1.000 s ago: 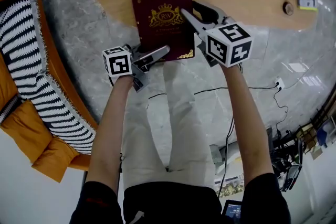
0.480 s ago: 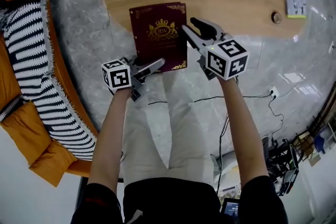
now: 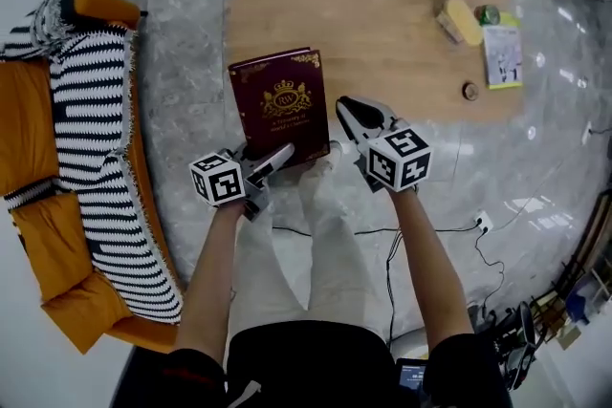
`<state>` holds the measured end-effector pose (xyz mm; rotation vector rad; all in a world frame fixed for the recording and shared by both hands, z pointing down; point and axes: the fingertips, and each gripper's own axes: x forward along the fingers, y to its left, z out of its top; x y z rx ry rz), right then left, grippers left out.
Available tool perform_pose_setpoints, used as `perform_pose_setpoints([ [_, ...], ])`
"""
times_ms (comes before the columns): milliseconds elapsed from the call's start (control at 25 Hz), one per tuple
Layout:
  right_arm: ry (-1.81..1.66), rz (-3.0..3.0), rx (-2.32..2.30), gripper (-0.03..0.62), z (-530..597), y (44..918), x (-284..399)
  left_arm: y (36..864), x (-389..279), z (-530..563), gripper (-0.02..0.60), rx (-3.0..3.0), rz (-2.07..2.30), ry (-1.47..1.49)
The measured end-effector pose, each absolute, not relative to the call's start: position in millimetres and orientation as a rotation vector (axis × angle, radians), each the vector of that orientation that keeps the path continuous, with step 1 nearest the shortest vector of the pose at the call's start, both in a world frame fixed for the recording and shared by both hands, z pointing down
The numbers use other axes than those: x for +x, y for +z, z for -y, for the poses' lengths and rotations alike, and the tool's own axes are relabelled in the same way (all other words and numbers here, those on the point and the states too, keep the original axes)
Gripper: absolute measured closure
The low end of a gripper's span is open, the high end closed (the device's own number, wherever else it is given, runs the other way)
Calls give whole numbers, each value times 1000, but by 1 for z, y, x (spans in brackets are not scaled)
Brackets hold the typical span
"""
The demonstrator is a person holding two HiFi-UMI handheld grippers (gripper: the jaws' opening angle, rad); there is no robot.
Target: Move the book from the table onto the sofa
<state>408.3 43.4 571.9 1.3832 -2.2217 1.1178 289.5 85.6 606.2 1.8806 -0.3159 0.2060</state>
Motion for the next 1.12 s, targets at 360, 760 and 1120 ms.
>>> perform_pose_setpoints([
  [360, 1003, 2357, 1197, 573, -48, 482, 360, 514, 251, -68, 339, 1971, 530, 100],
  [760, 846, 2493, 1096, 577, -19, 397, 264, 432, 155, -53, 337, 2015, 767, -13],
  [1120, 776, 2554, 1039, 577, -16, 349, 180, 375, 66, -51, 337, 2051, 925, -43],
])
